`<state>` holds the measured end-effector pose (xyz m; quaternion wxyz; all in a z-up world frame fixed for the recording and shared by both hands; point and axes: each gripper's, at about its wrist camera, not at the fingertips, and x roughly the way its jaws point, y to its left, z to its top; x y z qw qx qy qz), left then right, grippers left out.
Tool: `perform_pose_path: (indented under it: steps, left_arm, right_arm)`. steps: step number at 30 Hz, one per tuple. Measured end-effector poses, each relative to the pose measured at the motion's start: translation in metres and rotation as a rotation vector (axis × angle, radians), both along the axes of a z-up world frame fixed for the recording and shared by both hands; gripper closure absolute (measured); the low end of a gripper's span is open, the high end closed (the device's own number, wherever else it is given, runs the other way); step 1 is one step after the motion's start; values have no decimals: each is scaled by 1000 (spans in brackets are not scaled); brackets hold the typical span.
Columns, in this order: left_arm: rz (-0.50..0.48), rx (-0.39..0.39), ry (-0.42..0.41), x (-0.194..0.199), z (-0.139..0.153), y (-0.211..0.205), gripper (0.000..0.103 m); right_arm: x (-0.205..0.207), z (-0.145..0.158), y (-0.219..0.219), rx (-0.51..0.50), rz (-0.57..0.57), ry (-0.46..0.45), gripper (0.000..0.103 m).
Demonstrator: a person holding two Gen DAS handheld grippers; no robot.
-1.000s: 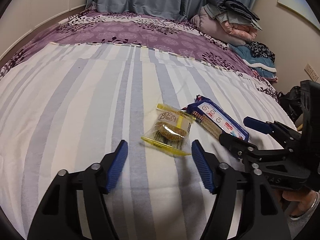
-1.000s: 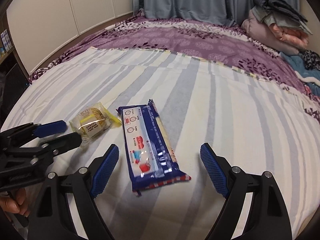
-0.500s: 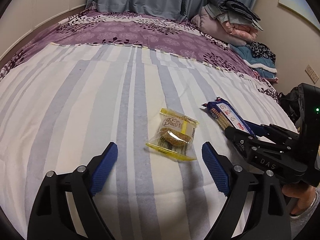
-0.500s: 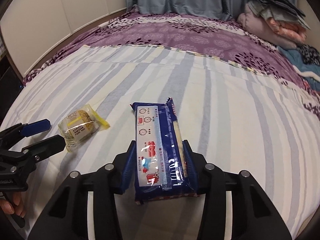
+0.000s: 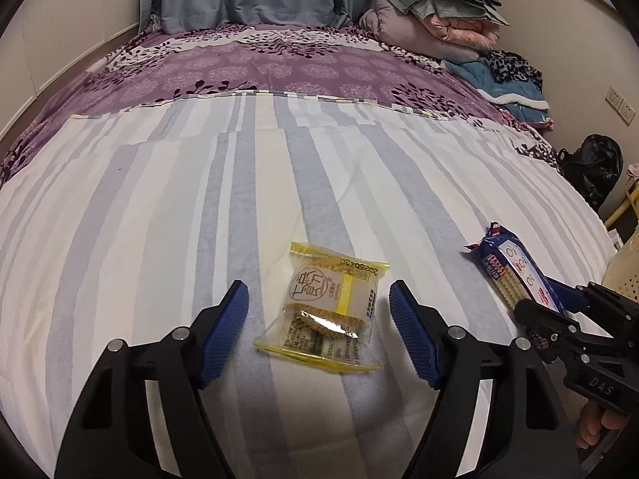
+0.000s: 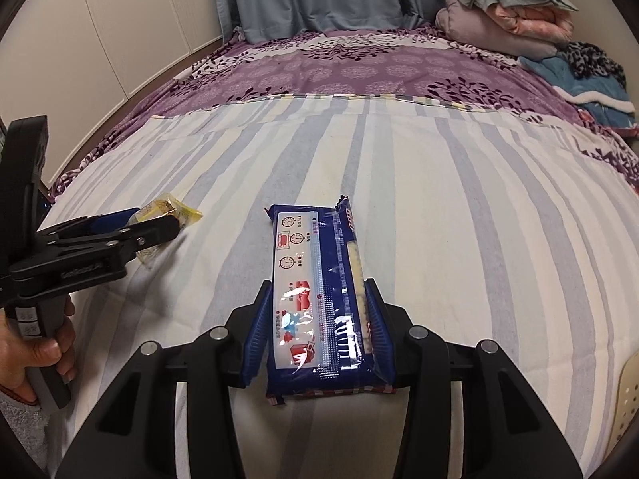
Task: Organize snacks
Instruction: 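Grasp the clear yellow-edged packet with the left gripper while the right gripper holds the wafer packet, then carry the wafer packet into the basket with the right gripper while the left gripper carries its packet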
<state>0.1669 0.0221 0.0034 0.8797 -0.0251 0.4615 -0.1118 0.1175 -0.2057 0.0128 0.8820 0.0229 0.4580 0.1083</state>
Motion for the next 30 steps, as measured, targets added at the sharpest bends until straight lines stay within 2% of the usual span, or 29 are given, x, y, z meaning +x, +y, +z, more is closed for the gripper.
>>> perform_pose_path:
  steps: [1, 6, 9, 15, 17, 18, 30]
  left_arm:
    - [1, 11, -3, 0, 0, -1, 33]
    - [-9, 19, -8, 1, 1, -1, 59]
    - [-7, 15, -11, -3, 3, -2, 62]
    - [-12, 19, -32, -14, 9, -4, 63]
    - [-11, 20, -42, -18, 13, -5, 63]
    - [-11, 20, -46, -19, 14, -5, 63]
    - [-18, 11, -67, -36, 25, -6, 70]
  right_arm:
    - [0, 0, 0, -3, 0, 0, 58]
    - [1, 0, 4, -15, 1, -2, 56]
    - [2, 0, 4, -5, -3, -1, 52]
    - [6, 0, 10, -27, -2, -5, 51]
    - [6, 0, 10, -35, -9, -8, 53]
    - [6, 1, 9, -35, -12, -8, 58]
    - [-16, 8, 0, -7, -32, -22, 58]
